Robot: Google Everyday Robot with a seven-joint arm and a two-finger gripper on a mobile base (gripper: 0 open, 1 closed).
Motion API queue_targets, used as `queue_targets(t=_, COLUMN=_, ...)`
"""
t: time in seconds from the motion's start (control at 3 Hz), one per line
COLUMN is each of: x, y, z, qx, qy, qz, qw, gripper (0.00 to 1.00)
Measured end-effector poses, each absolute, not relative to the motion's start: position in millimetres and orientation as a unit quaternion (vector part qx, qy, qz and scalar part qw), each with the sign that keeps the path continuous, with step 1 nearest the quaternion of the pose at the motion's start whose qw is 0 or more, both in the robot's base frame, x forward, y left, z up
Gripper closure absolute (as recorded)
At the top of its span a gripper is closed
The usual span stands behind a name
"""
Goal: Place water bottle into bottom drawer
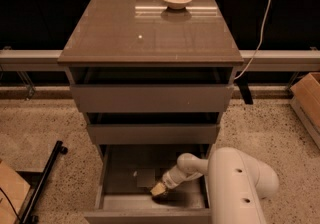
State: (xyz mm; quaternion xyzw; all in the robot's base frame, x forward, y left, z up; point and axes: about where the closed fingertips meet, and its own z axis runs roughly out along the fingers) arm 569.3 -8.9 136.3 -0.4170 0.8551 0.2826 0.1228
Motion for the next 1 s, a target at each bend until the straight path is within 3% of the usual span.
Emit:
queue_targets(t=0.67, x=566.7, y=-2.3, z=137.7, qx=-0.421, qy=0.854, qz=0.28, qw=0.12, gripper=0.11)
queue_targets(t=1.0, x=565.3, y=-1.3, z=136.2, qx=-0.421, qy=0.854, qz=0.281, qw=0.119, gripper=0.0)
